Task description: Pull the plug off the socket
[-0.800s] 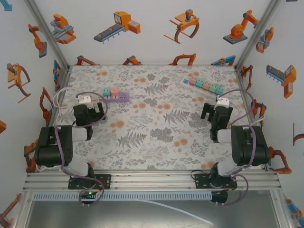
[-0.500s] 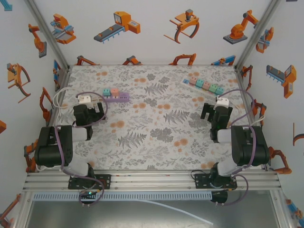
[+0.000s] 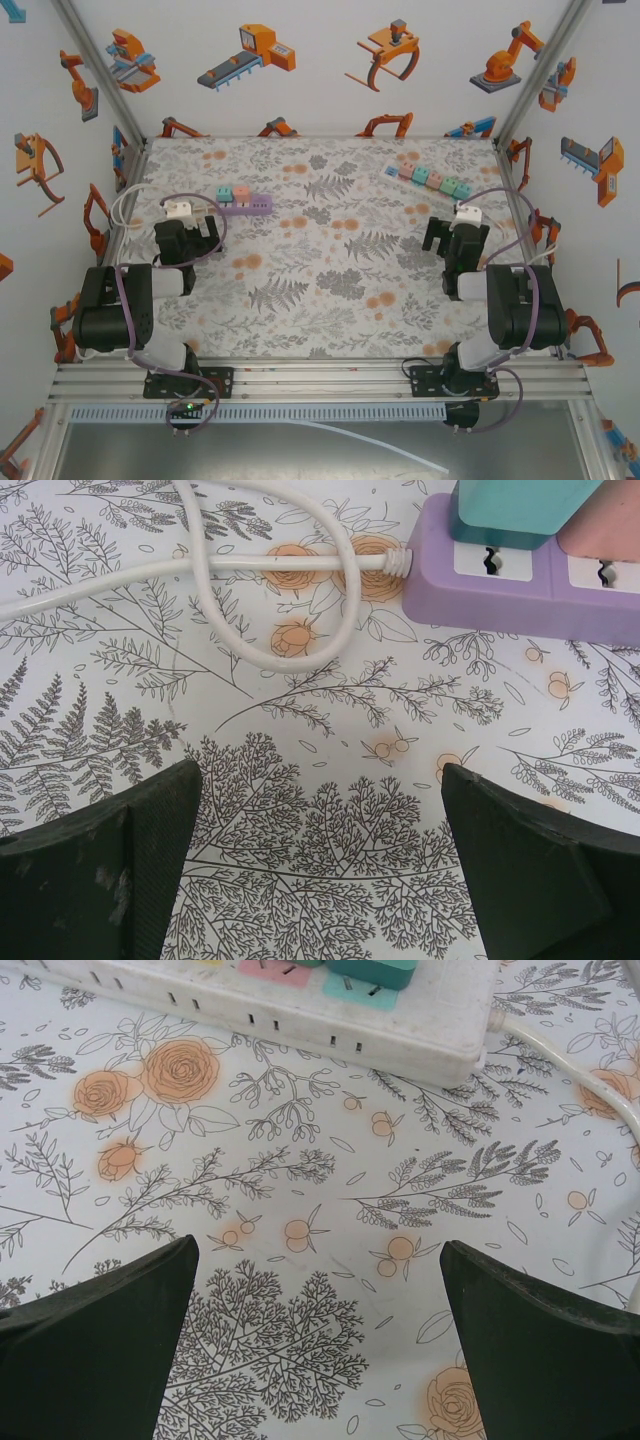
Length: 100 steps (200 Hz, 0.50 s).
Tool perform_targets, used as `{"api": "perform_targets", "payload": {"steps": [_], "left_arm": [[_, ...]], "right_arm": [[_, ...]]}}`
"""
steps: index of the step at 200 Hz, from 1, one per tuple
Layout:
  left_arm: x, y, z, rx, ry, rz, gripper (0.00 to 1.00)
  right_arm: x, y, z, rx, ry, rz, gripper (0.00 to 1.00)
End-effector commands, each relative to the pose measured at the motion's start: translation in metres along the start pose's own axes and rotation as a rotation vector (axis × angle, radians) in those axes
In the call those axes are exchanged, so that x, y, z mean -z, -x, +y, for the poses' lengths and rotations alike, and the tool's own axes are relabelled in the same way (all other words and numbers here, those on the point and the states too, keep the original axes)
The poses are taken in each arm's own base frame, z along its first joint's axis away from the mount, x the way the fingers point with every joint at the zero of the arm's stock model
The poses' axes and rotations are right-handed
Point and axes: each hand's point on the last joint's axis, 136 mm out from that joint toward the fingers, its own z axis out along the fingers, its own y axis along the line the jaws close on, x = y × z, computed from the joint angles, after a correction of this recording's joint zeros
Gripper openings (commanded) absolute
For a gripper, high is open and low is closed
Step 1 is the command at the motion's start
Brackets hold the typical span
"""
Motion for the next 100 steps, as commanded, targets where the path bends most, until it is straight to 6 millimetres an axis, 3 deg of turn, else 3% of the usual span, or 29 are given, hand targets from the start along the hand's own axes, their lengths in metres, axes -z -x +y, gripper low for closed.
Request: {"api": "perform_targets", "payload": {"steps": [1,28,45,64,78,100], "left_arm": [[0.006,0.012,-0.007,-0.043,-0.011,-0.043,0.97],[0.027,0.029,-0.011,-0.078,0.038,-0.062,0.97],[0.047,0.046,-0.017,-0.067,0.063,-0.070,0.97],[0.072,0.072,-0.036,-0.029,0.022,-0.119,0.97],[0.089,0.089,-0.062,-0.015,-0.059,-0.123,0.97],[0.115,0.101,-0.134,-0.093,-0.328,-0.075,0.97]], "right_arm": [[0.005,0.016,0.005,0.015,0.043,-0.052,0.99],[0.029,0.051,0.006,0.015,0.057,-0.067,0.97],[0.044,0.081,0.000,-0.130,0.034,-0.053,0.95],[0.055,0.106,0.012,-0.274,0.100,0.016,0.92],[0.052,0.122,0.025,-0.396,0.146,0.103,0.88],[0.034,0.141,0.046,-0.528,0.170,0.299,0.84]]}}
